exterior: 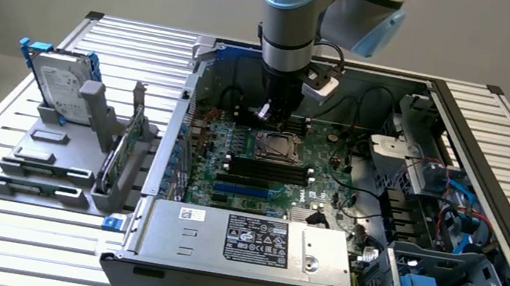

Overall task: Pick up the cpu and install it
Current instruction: 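Install the first cpu locking lever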

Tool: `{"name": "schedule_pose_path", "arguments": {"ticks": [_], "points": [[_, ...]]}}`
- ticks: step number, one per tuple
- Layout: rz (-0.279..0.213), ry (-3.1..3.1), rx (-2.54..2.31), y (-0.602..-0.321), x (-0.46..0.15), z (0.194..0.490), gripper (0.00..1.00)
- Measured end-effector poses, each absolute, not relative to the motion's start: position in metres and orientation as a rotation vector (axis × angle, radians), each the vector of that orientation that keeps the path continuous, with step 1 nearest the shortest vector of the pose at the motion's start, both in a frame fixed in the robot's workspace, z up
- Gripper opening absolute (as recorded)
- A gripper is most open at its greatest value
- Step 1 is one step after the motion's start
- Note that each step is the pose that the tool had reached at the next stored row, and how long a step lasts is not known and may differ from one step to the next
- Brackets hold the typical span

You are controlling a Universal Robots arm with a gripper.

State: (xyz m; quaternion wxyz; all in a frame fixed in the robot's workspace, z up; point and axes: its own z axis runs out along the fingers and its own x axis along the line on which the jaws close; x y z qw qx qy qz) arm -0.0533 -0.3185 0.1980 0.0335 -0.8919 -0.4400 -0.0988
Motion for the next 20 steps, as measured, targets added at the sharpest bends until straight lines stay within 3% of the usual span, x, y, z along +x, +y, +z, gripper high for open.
{"name": "schedule_pose_path", "arguments": {"ticks": [20], "points": [[-0.309, -1.355, -2.745, -0.3184, -0.0533, 0.1966, 0.11]]}}
